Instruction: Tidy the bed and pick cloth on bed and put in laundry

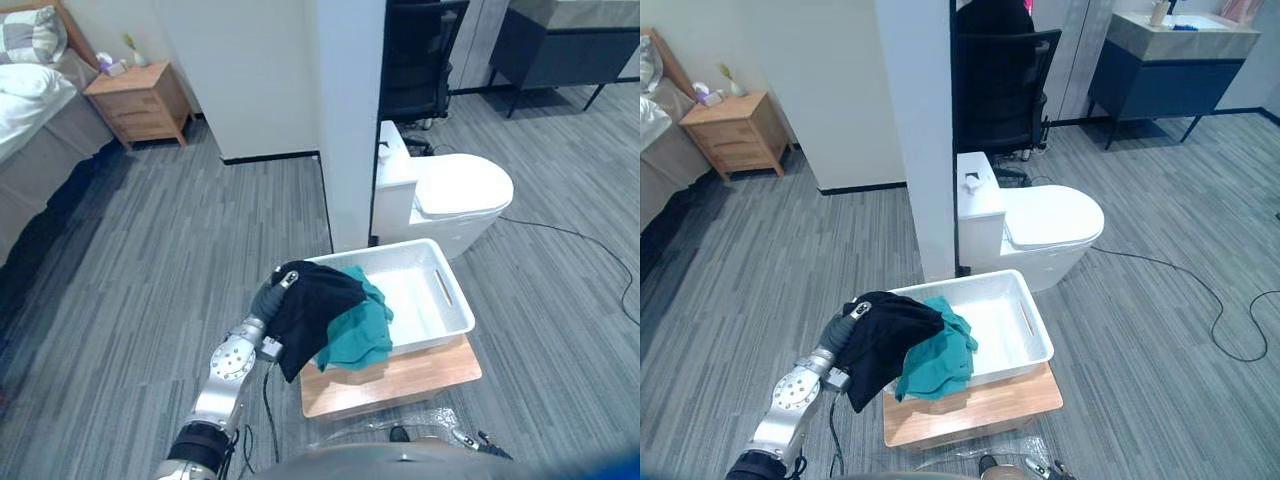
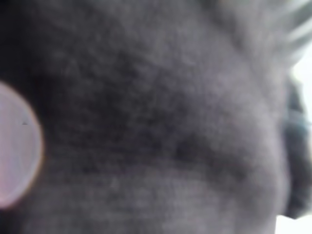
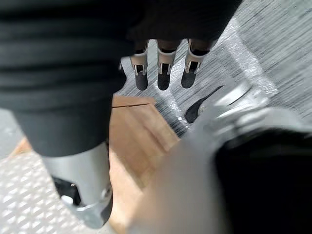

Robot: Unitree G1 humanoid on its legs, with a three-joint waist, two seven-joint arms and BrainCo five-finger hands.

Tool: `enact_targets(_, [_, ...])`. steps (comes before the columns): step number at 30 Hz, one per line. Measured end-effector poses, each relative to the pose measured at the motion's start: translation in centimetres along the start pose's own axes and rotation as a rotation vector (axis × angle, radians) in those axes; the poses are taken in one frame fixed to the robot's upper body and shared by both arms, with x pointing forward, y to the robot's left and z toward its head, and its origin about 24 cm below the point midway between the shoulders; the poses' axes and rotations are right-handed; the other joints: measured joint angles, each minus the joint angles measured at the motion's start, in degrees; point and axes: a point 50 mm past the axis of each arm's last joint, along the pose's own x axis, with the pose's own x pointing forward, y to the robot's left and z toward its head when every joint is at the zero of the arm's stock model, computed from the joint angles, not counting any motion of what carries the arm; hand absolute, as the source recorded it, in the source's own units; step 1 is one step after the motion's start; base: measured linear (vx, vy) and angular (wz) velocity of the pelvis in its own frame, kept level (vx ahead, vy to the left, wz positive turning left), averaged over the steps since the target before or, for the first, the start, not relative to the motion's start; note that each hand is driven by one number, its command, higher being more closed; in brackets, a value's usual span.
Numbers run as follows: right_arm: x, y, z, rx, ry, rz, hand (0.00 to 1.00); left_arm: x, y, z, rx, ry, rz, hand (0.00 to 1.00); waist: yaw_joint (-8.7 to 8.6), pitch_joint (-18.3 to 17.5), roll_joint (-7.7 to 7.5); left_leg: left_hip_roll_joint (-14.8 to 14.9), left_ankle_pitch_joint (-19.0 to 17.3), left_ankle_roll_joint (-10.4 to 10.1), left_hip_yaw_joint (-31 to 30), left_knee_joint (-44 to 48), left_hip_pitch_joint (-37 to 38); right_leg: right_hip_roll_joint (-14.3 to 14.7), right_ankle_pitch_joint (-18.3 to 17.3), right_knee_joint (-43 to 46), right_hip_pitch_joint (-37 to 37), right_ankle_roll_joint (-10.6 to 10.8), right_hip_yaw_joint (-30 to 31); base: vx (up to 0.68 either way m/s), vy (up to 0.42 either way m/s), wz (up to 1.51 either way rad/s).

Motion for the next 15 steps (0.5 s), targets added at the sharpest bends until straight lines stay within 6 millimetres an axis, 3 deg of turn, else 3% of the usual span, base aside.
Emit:
enact_targets(5, [-0.1, -0.2, -0.2, 0.007, 0.008, -0.018, 0.0, 0.3, 0.7, 0.2, 0.036, -0.003, 0.0, 1.0, -1.07, 0.22, 0.03, 0.21, -0.12, -0.19, 0.11, -0.39, -0.07, 0.54, 1.65, -1.03, -0.31, -0.06, 1.1, -0.07, -0.03, -0.12])
enact_targets(9, [-0.1, -0.2, -0.2, 0.008, 0.008, -0.025, 0.0, 0.9, 2.2, 0.0, 0.083, 0.029, 0.057, 1.0, -2.09, 0.43, 0.08, 1.22, -1.43, -1.53, 1.46, -1.94, -0.17, 1.76, 4.33, -3.08, -1.21, -0.34, 2.48, -0.1, -0.049, -0.24])
enact_targets(11, [-0.2, -0.3, -0.6, 0.011, 0.016, -0.029, 0.0, 1.1, 3.1, 0.0, 0.118, 0.044, 0.082, 1.0, -2.43, 0.85, -0.22, 1.42, -1.48, -1.59, 2.37, -2.01, -0.19, 2.04, 4.94, -3.37, -1.6, -0.47, 3.65, -0.09, -0.075, -0.32])
enact_targets(15, [-0.9, -1.3, -1.9, 0.013, 0.032, -0.051, 0.0, 2.0, 4.1, 0.6, 0.137, 0.052, 0.143, 1.0, -3.55, 1.72, 0.7, 1.56, -1.63, -1.84, 4.92, -1.8, -1.47, 2.63, 5.56, -2.8, -4.06, -0.4, 5.46, -0.04, -0.05, -0.31])
